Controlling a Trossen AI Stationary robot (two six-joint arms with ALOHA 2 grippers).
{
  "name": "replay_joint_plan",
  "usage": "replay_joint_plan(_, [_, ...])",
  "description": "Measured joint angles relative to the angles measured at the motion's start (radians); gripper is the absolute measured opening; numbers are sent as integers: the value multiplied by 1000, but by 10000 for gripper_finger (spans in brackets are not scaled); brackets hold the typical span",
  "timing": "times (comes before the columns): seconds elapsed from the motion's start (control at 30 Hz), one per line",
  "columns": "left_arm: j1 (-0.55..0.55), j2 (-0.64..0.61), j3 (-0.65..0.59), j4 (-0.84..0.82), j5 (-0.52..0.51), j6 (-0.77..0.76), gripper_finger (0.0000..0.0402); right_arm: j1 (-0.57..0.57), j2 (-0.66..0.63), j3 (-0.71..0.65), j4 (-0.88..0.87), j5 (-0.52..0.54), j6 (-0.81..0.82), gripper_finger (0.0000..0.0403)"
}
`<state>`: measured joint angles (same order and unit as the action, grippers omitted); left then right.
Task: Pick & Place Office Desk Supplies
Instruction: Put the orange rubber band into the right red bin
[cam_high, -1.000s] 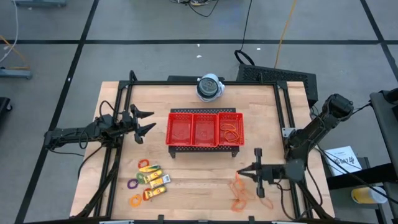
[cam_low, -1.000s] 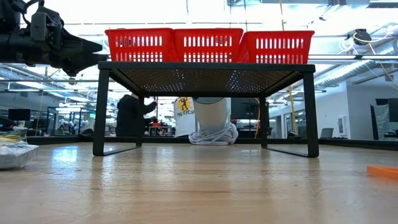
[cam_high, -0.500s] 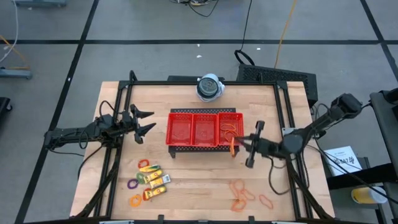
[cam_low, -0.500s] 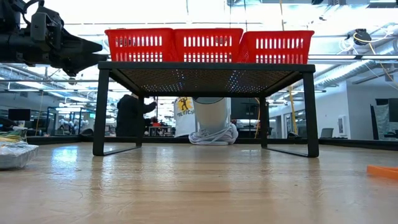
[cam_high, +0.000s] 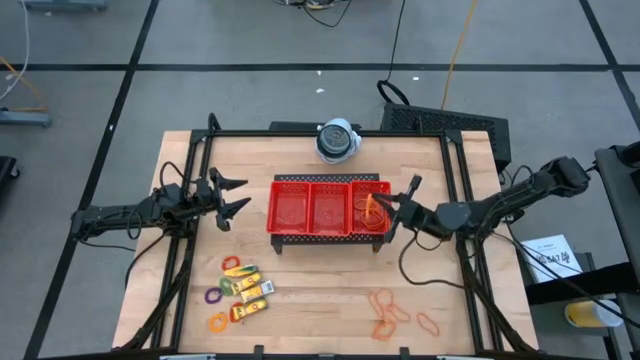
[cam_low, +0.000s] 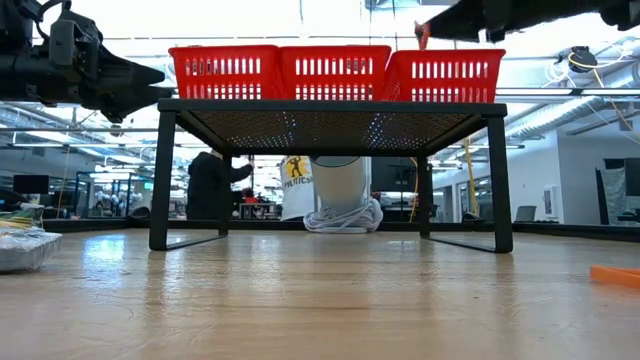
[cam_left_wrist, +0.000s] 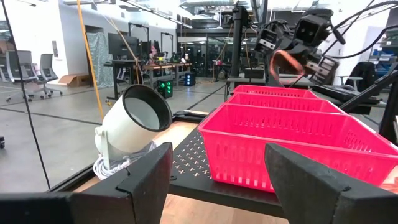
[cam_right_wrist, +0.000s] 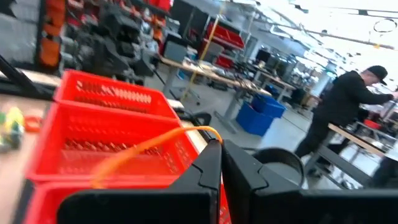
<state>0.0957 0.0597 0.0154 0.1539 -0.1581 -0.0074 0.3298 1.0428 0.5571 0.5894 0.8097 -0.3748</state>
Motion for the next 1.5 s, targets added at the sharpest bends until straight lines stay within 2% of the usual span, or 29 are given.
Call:
replay_joint_plan(0.37, [0, 0, 0, 0, 0, 0, 267, -55, 0, 0, -72, 0, -9, 0])
replay_joint_plan(0.9, [0, 0, 0, 0, 0, 0, 267, -13, 0, 0, -64, 0, -2, 0])
replay_joint_plan(1.37, [0, 0, 0, 0, 0, 0, 267, -8, 0, 0, -229, -8, 180, 0])
replay_joint_plan(1.5, [0, 0, 0, 0, 0, 0, 267, 8, 0, 0, -227, -75, 180, 0])
